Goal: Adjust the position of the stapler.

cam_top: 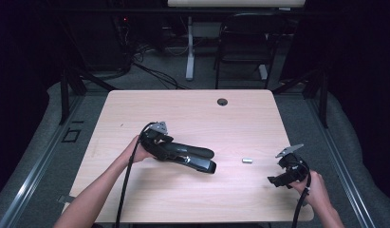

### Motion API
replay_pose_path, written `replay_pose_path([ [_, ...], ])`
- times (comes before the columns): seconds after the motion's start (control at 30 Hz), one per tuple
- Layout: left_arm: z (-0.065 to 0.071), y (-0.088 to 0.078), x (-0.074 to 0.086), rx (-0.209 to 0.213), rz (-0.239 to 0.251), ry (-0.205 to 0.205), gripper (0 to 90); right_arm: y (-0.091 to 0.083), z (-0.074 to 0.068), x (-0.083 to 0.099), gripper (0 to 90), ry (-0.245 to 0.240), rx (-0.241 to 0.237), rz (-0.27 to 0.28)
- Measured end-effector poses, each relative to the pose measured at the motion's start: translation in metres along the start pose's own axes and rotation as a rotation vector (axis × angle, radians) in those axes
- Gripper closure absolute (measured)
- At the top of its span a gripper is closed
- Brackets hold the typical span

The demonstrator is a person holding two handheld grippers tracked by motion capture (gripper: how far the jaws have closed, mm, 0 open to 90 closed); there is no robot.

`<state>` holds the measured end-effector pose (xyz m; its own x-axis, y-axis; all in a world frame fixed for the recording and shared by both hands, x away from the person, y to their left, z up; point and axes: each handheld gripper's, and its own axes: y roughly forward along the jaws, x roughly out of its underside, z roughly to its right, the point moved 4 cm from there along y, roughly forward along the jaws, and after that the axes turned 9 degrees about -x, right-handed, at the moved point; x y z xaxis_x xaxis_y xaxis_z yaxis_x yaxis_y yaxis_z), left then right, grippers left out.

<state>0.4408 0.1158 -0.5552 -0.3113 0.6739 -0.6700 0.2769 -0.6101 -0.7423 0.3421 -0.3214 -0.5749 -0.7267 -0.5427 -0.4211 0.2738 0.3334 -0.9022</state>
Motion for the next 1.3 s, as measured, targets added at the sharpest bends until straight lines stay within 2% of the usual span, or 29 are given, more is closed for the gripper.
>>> replay_pose_path([
  [0.2, 0.008, -0.001, 0.0, -0.006, -0.013, -0.001, 28.1, 0.0, 0.0, 0.0, 11.4, -0.004, 0.004, 0.001],
  [0.27, 0.011, -0.001, -0.001, -0.023, -0.024, 0.007, 28.8, 0.0, 0.0, 0.0, 11.4, -0.005, 0.006, 0.0],
  [0.4, 0.017, 0.0, -0.002, -0.021, -0.033, -0.01, 30.5, 0.0, -0.001, 0.0, 11.4, -0.002, -0.001, 0.005],
  [0.43, 0.018, 0.0, -0.003, -0.036, -0.046, -0.013, 30.8, 0.001, -0.001, 0.0, 11.4, -0.002, -0.001, 0.004],
  [0.47, 0.02, 0.001, -0.003, -0.018, -0.038, -0.019, 31.2, 0.001, -0.001, 0.0, 11.4, -0.001, -0.001, 0.003],
  [0.5, 0.022, 0.001, -0.004, -0.019, -0.047, -0.017, 31.7, 0.001, -0.001, 0.0, 11.4, -0.001, -0.001, 0.003],
  [0.63, 0.029, 0.003, -0.006, -0.037, -0.07, -0.021, 33.4, 0.001, -0.001, -0.001, 11.3, -0.001, 0.001, 0.003],
  [0.7, 0.031, 0.004, -0.007, -0.028, -0.064, -0.033, 34.1, 0.0, -0.001, 0.0, 11.3, -0.002, 0.002, 0.005],
  [0.77, 0.033, 0.004, -0.007, -0.047, -0.076, -0.037, 34.7, 0.0, 0.0, 0.0, 11.3, -0.005, 0.007, 0.0],
  [0.8, 0.034, 0.004, -0.008, -0.042, -0.068, -0.045, 34.9, 0.0, 0.0, 0.0, 11.3, -0.004, 0.007, 0.001],
  [1.0, 0.039, 0.006, -0.008, -0.038, -0.068, -0.051, 37.3, 0.001, -0.001, -0.001, 11.4, 0.0, 0.003, 0.006],
  [1.07, 0.041, 0.006, -0.009, -0.037, -0.066, -0.048, 38.1, 0.001, -0.001, -0.001, 11.4, 0.001, 0.005, 0.007],
  [1.1, 0.042, 0.007, -0.009, -0.02, -0.054, -0.049, 38.4, 0.001, -0.001, -0.001, 11.4, 0.001, 0.006, 0.007],
  [1.3, 0.044, 0.009, -0.008, -0.022, -0.046, 0.004, 41.0, 0.001, -0.001, -0.001, 11.4, -0.001, 0.005, 0.003],
])
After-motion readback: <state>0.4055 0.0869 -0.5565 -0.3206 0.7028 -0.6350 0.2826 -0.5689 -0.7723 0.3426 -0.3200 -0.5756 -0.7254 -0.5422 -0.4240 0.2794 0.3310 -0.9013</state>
